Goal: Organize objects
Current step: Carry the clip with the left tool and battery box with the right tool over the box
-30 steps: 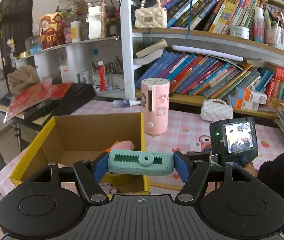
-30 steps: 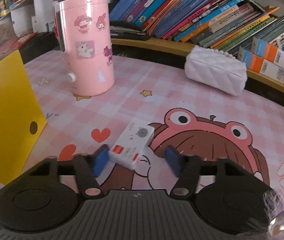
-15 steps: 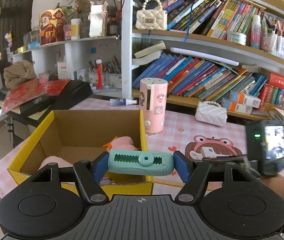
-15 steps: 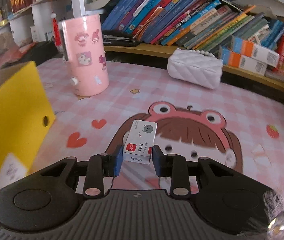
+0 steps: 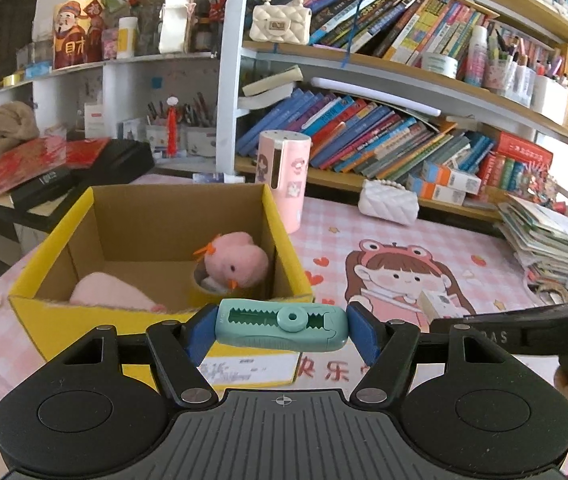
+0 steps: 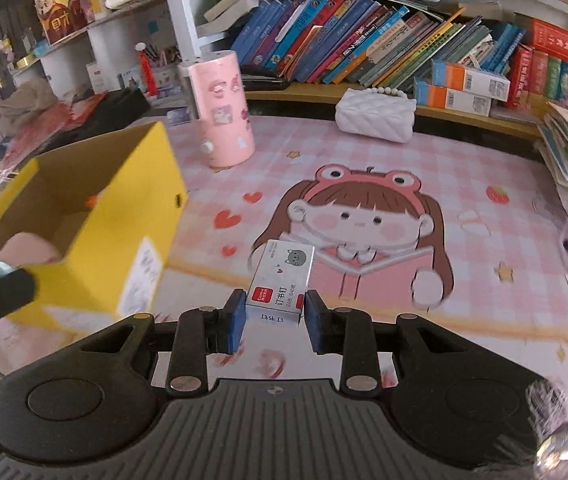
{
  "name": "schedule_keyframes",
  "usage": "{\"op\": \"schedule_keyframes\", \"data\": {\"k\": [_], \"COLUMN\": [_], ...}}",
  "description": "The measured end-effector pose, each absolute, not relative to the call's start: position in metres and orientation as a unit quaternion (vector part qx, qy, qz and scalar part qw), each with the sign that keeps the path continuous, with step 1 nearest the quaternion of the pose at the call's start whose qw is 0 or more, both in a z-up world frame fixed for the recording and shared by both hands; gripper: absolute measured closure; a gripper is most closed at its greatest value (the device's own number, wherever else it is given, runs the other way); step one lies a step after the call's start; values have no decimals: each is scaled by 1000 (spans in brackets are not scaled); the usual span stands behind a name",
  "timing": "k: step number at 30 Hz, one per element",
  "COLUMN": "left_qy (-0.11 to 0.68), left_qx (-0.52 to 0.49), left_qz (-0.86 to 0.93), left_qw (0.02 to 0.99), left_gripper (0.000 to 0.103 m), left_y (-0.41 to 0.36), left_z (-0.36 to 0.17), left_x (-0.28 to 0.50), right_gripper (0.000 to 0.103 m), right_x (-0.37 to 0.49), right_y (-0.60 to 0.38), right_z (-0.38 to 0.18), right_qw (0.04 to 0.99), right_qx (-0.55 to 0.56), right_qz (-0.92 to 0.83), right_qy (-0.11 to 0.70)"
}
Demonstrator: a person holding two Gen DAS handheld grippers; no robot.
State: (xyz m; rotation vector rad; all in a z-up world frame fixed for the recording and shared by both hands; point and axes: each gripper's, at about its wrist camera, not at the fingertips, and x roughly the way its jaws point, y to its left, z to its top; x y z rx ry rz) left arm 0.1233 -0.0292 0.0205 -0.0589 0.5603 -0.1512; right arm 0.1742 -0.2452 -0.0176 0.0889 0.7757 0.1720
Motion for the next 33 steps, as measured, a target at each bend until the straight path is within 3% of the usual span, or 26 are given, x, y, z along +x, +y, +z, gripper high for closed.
{"op": "schedule_keyframes", "data": {"k": [16, 33], "left_qy": [321, 318], "left_qx": [-33, -30], "left_qz": [-85, -78], "left_qw": [943, 944], "left_gripper": [34, 34], "left_y": [37, 88], "left_z": [8, 8], "left_x": [77, 29], "right_gripper": [74, 74], "right_x": [105, 54], "right_y": [-161, -101], "right_z": [-20, -30], "right_qw": [914, 907], "right_qx": [23, 27], "right_qz": [97, 112], "right_qy": [394, 406]}}
